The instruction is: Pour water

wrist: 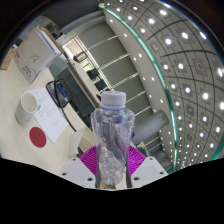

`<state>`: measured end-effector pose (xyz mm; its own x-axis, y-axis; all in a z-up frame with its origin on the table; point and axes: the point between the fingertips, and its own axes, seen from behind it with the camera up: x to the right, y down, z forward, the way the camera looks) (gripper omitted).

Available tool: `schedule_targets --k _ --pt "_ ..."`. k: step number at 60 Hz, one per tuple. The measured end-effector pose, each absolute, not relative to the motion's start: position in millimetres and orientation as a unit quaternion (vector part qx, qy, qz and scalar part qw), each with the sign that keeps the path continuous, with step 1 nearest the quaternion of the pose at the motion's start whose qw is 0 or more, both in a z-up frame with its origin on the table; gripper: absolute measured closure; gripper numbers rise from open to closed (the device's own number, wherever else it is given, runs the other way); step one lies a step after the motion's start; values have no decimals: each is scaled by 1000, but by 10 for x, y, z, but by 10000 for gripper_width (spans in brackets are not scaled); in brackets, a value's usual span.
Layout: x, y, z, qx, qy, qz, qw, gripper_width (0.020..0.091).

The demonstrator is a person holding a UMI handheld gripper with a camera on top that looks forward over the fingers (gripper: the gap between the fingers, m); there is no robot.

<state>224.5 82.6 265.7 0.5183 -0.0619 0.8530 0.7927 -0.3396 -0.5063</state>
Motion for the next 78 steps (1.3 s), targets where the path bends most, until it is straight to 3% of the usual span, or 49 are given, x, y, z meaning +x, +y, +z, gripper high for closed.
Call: schedule_targets --k 8,23,44,52,60,71,78 --pt "1758 1219 2685 -618 -372 -517 462 759" --pt "1040 1685 2323 -447 -537 -623 353 755" --pt "696 1855 2012 -345 -619 -648 279 755" --pt "767 1855 2018 -387 -603 -629 300 755" --pt "860 1774 2193 -499 -538 -563 380 755" --pt "917 1571 2369 -661 -403 -393 496 755" --pt "869 1460 2328 -737 -308 -241 551 752"
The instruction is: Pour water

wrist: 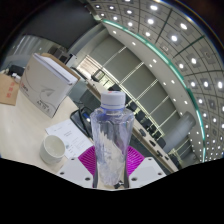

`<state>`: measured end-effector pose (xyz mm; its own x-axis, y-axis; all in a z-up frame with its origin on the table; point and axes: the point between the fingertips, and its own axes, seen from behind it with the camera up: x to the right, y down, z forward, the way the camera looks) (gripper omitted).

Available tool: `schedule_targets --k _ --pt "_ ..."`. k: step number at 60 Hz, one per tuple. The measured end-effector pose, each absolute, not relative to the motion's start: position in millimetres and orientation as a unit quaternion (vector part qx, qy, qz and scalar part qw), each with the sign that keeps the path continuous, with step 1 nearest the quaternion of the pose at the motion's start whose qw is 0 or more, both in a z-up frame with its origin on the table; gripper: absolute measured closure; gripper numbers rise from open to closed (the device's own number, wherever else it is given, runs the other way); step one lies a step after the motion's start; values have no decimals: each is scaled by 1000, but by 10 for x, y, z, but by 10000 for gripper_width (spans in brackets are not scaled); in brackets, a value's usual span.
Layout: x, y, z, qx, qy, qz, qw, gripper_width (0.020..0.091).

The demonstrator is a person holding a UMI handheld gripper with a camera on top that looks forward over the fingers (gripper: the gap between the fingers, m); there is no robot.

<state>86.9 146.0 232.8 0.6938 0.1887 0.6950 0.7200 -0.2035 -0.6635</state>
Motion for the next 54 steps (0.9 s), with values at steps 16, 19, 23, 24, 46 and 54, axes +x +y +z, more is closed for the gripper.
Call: schedule_targets --k 16,19,23,24,46,54 --pt "727 1453 1708 -820 -161 43 547 752" --pt "691 1505 1556 -825 -146 66 542 751" --pt "665 1558 1362 -829 -139 87 535 751" --pt "660 1566 1315 -830 -138 92 533 751" --pt "655 1604 911 -816 -154 106 546 644" --pt "780 1531 849 -841 -135 93 516 335"
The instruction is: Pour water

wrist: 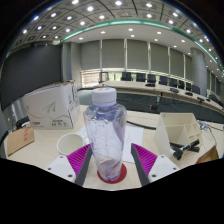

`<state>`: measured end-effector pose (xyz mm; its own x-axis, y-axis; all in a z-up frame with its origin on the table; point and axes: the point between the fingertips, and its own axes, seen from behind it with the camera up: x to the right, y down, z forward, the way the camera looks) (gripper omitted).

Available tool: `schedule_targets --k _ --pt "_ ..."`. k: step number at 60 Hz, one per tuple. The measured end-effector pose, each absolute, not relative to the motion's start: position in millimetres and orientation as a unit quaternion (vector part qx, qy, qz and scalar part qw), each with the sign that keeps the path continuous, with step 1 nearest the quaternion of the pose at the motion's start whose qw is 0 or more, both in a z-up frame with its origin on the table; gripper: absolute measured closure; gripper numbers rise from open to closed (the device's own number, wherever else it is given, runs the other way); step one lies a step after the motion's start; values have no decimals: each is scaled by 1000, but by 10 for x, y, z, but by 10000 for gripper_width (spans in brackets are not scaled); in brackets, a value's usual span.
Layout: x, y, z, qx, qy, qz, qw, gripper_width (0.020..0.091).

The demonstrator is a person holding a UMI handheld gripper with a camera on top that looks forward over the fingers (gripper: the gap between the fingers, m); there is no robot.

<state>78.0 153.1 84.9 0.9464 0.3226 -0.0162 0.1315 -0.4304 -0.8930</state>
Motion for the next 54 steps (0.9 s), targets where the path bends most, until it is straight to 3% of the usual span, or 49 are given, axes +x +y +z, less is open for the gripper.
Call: schedule_targets --k 1,2,4,16,30,43,54 --pt "801 1510 843 -844 -135 88 512 255" --pt "819 1485 831 -846 -135 81 510 231" --pt "879 1433 841 -850 -135 66 505 261" --pt "896 764 1307 -858 -128 15 497 245" --pt "477 -564 1805 -887 -76 -2 456 241" --pt "59 -1581 1991 -896 -67 -15 439 246" --pt "-81 -1972 2030 -899 -66 -21 433 243"
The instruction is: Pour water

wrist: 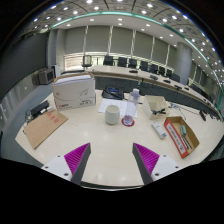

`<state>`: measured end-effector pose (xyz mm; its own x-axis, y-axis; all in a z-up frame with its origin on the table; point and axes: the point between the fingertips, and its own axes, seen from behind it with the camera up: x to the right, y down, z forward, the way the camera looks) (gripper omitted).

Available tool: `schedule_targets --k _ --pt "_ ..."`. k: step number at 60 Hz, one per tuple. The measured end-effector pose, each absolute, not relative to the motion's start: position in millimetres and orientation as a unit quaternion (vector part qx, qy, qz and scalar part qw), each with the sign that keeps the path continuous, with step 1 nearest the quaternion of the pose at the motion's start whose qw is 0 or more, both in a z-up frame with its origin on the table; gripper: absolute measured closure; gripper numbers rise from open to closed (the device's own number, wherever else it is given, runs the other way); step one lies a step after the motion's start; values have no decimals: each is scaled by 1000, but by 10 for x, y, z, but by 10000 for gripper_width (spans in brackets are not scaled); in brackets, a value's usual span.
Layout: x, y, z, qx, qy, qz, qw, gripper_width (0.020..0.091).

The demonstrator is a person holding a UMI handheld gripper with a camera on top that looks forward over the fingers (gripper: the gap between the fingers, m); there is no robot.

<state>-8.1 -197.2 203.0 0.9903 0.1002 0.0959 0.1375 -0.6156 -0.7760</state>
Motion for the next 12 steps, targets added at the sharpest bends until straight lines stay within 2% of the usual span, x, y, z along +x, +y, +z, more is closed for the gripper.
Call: schedule_targets --k 12 --pt "-151 -2019 2168 -892 -71 -26 445 244"
